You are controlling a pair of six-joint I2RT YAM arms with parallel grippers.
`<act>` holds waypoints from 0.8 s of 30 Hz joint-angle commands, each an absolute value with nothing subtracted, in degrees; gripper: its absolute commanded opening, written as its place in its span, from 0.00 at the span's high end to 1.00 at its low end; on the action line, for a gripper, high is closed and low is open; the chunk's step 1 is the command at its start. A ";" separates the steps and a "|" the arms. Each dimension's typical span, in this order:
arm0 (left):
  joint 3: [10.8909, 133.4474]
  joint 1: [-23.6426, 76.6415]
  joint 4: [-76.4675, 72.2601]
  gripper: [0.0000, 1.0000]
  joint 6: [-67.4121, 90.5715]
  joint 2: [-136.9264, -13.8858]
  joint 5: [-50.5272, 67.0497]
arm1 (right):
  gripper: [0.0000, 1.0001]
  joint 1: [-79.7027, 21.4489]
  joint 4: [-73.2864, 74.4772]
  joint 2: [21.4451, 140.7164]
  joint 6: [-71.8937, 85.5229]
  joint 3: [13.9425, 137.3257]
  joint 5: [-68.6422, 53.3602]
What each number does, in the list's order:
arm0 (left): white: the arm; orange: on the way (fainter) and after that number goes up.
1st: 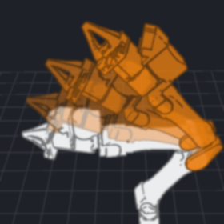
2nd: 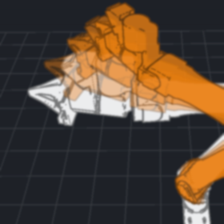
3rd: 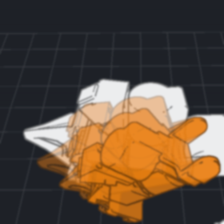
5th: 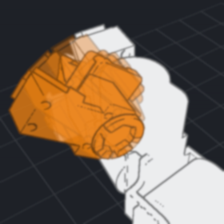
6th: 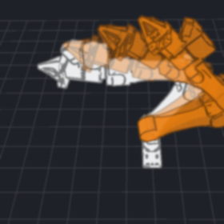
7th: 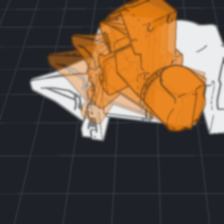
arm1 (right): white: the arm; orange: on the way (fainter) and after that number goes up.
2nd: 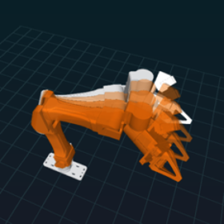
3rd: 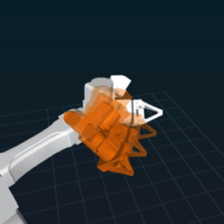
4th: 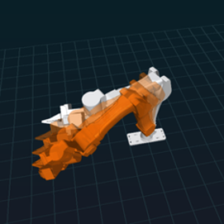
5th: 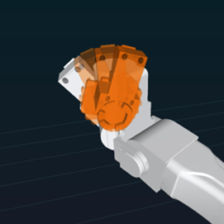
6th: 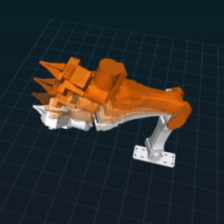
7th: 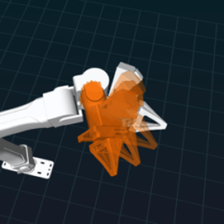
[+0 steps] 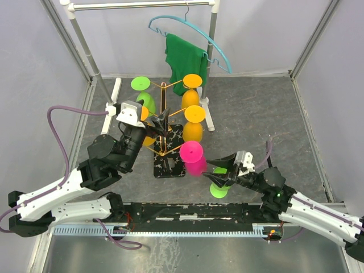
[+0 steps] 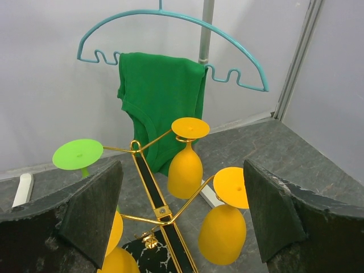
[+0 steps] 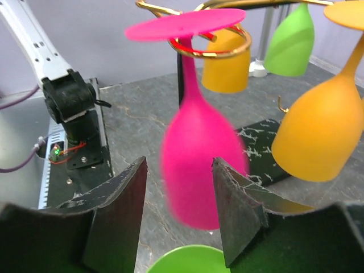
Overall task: Place the wine glass upside down on the wine glass rack
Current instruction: Turn the wine glass upside down at the wine rack.
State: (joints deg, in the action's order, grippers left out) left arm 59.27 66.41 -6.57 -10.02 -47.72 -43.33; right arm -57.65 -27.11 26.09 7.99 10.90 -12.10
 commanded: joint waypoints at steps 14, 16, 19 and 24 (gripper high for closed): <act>60.56 66.40 -4.97 0.04 -10.29 -45.07 -43.36 | 0.36 -57.99 7.20 13.00 4.21 22.59 10.91; 61.70 66.36 -3.04 0.02 -9.90 -45.53 -42.47 | 0.36 -58.00 10.63 12.64 4.73 23.64 13.89; 63.42 66.35 -0.13 0.00 -9.91 -46.66 -41.20 | 0.36 -57.97 14.84 13.04 6.20 25.36 18.19; 66.82 66.36 4.37 0.01 -9.79 -49.13 -38.82 | 0.35 -57.99 20.08 16.08 10.25 28.77 29.44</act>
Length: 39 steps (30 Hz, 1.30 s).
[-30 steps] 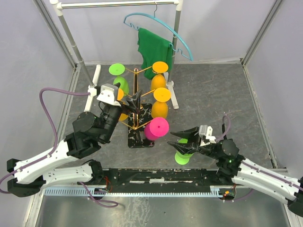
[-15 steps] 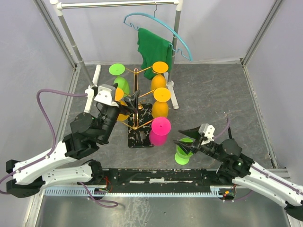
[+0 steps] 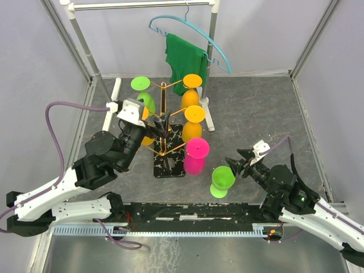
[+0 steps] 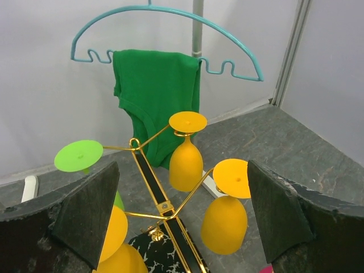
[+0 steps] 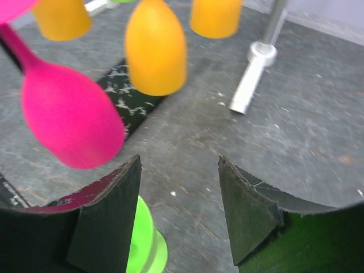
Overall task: Place the wine glass upside down on the wine glass rack
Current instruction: Turn the wine glass upside down at the wine rack, then pick up the wine glass at the center of the board.
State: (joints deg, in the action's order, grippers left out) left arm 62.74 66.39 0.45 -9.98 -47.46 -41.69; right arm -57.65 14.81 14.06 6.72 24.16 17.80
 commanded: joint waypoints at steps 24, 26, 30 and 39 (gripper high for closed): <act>88.65 66.27 20.02 0.01 -9.79 -68.01 -20.37 | 0.18 -58.00 58.36 30.98 38.39 48.52 60.14; 89.54 66.30 21.84 0.01 -8.96 -69.57 -19.08 | 0.18 -57.94 57.93 31.51 38.59 48.42 59.98; 89.10 66.29 22.97 0.01 -7.37 -71.10 -18.18 | 0.16 -57.97 58.86 33.82 40.48 48.51 60.33; 89.54 66.26 25.93 0.01 -4.14 -74.13 -14.24 | 0.04 -57.96 58.91 33.42 48.62 46.33 61.90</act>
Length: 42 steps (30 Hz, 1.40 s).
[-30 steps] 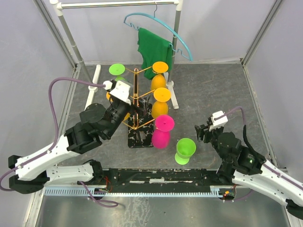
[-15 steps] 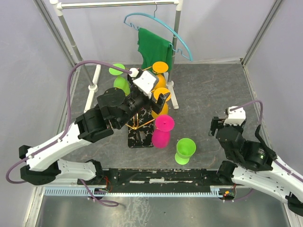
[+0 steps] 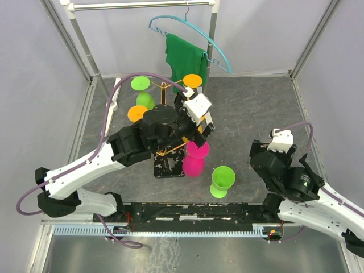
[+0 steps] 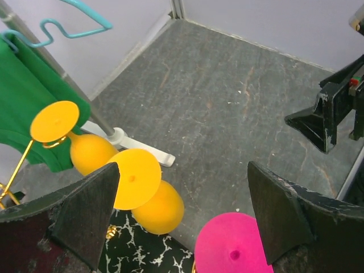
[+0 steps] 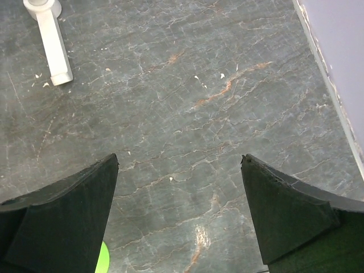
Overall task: Place the wine glass upside down on the wine glass rack
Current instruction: Pick up the wine glass at the center of the board.
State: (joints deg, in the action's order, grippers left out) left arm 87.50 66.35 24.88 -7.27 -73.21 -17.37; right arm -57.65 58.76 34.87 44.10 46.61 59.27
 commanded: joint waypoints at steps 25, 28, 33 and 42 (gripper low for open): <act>85.55 66.36 29.71 0.01 0.18 -76.32 -9.08 | 0.00 -47.37 54.38 55.55 36.16 57.38 48.20; 85.43 66.46 29.76 0.01 -0.06 -77.36 -5.74 | 0.00 -41.93 53.51 56.71 32.55 57.96 46.34; 87.70 68.40 29.60 0.00 -1.85 -80.28 -3.14 | 0.00 -32.37 50.18 56.73 27.29 57.99 40.51; 87.96 74.20 29.67 0.00 -2.58 -83.08 -6.63 | 0.00 -13.48 44.64 59.47 21.21 55.84 24.50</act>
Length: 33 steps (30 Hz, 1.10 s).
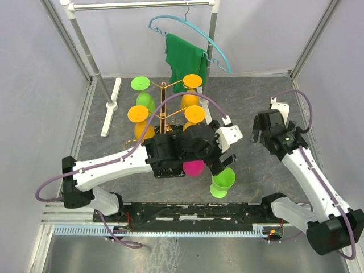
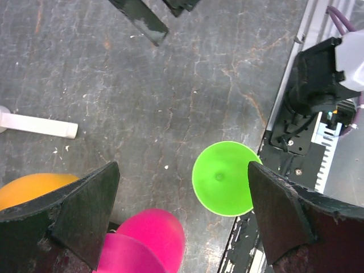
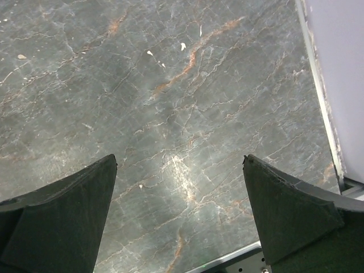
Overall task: Place the wine glass upside down on the wine glass rack
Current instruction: Pick up the wine glass at the center of the board.
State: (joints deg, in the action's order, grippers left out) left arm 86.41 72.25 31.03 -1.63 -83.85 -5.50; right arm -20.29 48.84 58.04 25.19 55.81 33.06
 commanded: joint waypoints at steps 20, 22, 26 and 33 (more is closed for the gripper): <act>88.99 83.65 34.46 0.02 1.94 -96.07 -15.66 | 0.00 -3.66 43.94 56.95 18.73 51.81 16.70; 89.40 83.62 34.98 0.02 2.01 -96.84 -16.49 | 0.00 -3.69 43.93 56.52 18.63 51.49 16.69; 89.96 83.67 35.65 0.04 2.33 -98.17 -16.43 | 0.00 -3.64 43.68 55.69 18.47 50.94 17.04; 90.24 83.70 35.82 0.23 2.93 -100.01 -14.10 | 0.00 -3.63 43.67 55.10 18.19 50.54 17.57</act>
State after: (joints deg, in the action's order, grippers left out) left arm 87.96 83.40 35.94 0.62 -98.10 -14.94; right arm -3.97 45.43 56.29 19.11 50.72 16.95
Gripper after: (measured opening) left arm 0.796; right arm 0.998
